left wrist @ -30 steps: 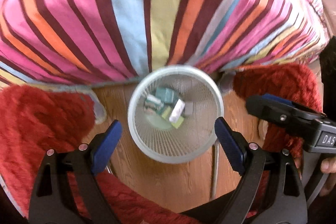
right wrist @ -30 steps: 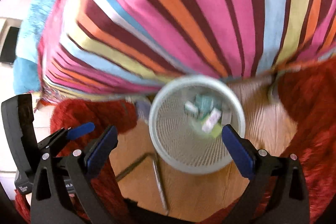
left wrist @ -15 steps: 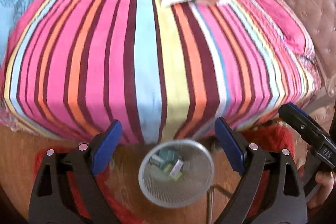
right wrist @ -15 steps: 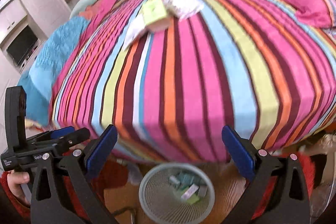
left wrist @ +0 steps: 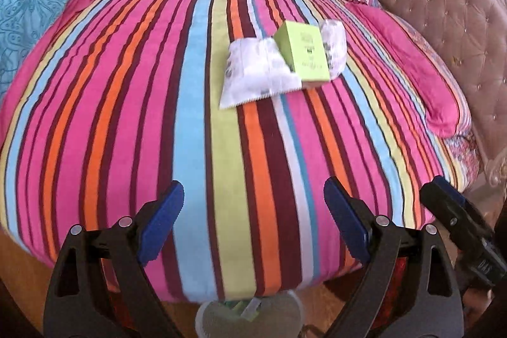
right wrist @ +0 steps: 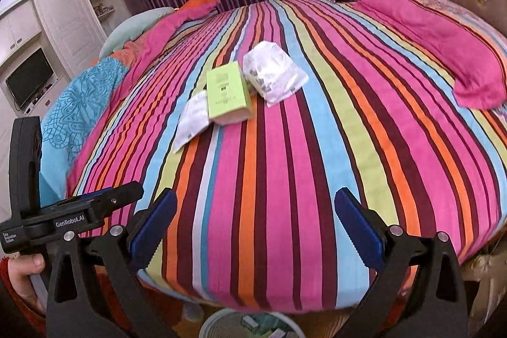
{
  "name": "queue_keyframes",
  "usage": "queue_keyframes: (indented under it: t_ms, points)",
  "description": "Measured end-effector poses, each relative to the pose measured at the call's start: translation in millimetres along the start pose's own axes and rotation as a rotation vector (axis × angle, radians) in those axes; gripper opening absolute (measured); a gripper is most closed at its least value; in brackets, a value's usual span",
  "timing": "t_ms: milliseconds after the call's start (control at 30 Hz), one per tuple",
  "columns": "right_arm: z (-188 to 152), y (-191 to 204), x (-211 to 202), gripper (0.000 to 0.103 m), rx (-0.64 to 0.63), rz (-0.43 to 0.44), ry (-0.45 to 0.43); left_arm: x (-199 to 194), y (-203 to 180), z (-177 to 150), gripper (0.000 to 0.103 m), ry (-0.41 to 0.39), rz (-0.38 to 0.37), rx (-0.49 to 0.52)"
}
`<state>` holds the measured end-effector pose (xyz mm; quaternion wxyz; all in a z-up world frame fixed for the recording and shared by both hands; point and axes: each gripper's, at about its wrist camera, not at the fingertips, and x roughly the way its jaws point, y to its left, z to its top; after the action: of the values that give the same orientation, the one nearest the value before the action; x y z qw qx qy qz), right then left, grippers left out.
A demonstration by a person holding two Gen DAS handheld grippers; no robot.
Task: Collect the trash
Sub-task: 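Move both tools back over the bed toward the remaining items, then grasp the white wrapper with the left tool while the right tool grasps the lime-green box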
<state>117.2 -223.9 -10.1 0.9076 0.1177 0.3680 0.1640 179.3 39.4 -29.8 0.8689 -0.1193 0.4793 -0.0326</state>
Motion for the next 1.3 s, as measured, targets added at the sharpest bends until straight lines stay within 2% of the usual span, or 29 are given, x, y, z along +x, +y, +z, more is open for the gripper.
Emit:
queue_keyframes:
  t_ms: [233,500,667,833,1067,1300]
  points:
    - [30.8,3.5,25.9,0.095,-0.014,-0.009,-0.021,21.6,11.2,40.1,0.087,-0.021,-0.054,-0.082]
    - [62.3,21.5,64.3,0.095,-0.087,-0.004,-0.026,53.5,19.8,76.7,0.087,0.002,-0.104,-0.150]
    - [67.3,26.6,81.0,0.095,-0.168,-0.023,-0.028,72.9,17.9,93.9,0.087,0.031,-0.114,-0.126]
    - [73.9,25.0,96.7,0.095,-0.175,-0.006,-0.015,88.5,19.1,108.1,0.087,0.052,-0.118,-0.125]
    - [74.7,36.4,117.2,0.095,-0.246,-0.019,0.003,111.0,18.4,125.1,0.087,0.087,-0.096,-0.108]
    - [78.3,33.1,138.5,0.095,-0.220,-0.062,0.016,131.4,22.0,135.7,0.087,0.125,-0.079,-0.112]
